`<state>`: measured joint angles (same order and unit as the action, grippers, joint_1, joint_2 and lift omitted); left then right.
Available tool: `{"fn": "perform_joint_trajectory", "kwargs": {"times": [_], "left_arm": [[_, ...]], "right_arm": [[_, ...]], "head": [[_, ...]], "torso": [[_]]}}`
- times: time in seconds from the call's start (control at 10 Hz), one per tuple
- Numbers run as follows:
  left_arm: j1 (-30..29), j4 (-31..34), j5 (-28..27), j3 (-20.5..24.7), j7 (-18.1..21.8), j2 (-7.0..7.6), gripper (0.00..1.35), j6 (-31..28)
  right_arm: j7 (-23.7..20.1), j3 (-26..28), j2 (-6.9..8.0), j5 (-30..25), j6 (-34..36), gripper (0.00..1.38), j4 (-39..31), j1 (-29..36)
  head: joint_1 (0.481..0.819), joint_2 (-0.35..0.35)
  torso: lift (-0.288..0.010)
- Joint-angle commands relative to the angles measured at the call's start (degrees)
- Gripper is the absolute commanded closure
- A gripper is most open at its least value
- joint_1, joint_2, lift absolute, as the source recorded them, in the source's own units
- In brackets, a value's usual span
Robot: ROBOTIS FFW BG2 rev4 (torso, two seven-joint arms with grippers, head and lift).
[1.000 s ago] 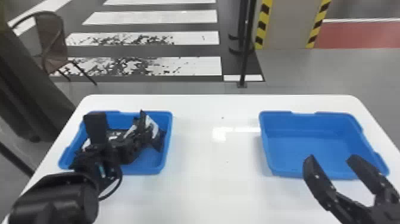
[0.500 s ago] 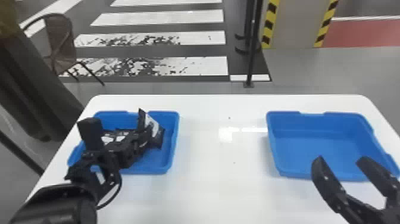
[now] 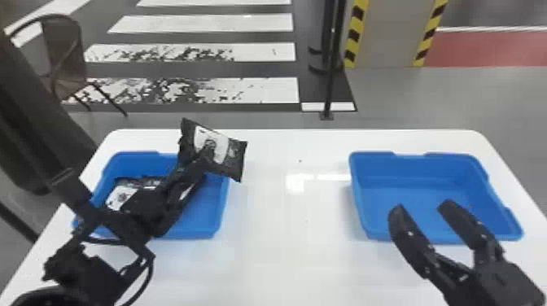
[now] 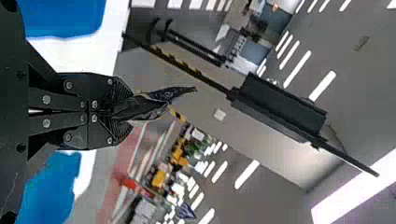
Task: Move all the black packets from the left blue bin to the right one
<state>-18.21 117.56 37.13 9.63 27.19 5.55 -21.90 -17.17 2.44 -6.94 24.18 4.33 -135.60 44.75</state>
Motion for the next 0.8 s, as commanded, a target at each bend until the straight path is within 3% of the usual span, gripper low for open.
{"fn": "perform_joint_trajectory", "kwargs": {"times": [0.0, 0.3, 0.7], "left_arm": [[-1.8, 1.3, 5.9, -2.5, 0.9, 0.42, 1.21, 1.1], [-3.3, 1.6, 15.2, -8.3, 2.4, 0.69, 1.21, 1.2], [-3.2, 1.6, 17.3, -12.1, 2.6, 1.39, 1.21, -0.2]], "right_arm": [[-1.8, -2.2, -0.70, 5.4, 1.4, 0.19, 3.3, -4.7], [-6.1, -6.1, -1.32, 16.6, 4.8, 0.19, 11.4, -14.0], [-8.9, -6.8, -1.32, 27.4, 11.8, 0.19, 17.6, -20.8]], "head": [[0.695, 0.026], [0.695, 0.013], [0.695, -0.009]], "torso": [[-0.140], [-0.140], [-0.140]]}}
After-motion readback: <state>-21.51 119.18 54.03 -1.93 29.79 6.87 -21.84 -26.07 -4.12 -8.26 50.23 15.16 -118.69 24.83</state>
